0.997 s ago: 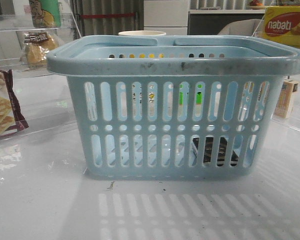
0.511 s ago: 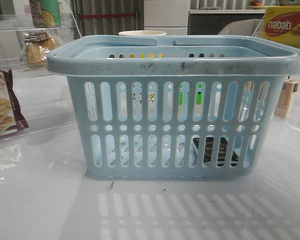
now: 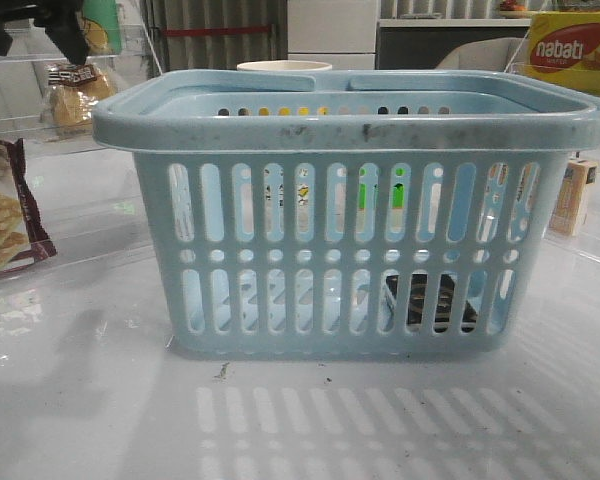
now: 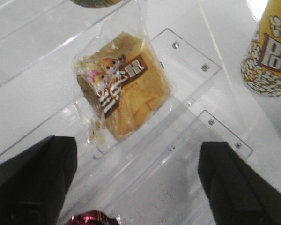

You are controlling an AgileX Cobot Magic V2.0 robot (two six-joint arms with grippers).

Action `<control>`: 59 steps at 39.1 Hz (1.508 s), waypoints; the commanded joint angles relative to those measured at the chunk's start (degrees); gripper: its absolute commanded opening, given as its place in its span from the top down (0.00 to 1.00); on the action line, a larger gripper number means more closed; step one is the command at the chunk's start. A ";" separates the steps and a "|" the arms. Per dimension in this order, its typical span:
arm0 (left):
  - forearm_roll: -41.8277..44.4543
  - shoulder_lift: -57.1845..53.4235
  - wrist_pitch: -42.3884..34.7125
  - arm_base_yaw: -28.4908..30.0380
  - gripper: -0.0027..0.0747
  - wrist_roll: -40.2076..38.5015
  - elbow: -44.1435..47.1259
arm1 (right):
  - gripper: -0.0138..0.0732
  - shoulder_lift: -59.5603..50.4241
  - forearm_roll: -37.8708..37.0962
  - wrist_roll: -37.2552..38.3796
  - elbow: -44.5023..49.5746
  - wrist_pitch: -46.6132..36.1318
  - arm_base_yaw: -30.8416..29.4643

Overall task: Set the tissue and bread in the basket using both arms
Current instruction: 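Reach the left gripper to the packaged bread bun and grasp it, then carry the bread bun over the basket and release it inside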

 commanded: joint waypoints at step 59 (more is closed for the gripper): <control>-5.76 -12.31 11.89 -19.00 0.85 10.82 -9.47 | 0.17 -0.31 -0.61 -0.16 -1.47 -4.60 0.05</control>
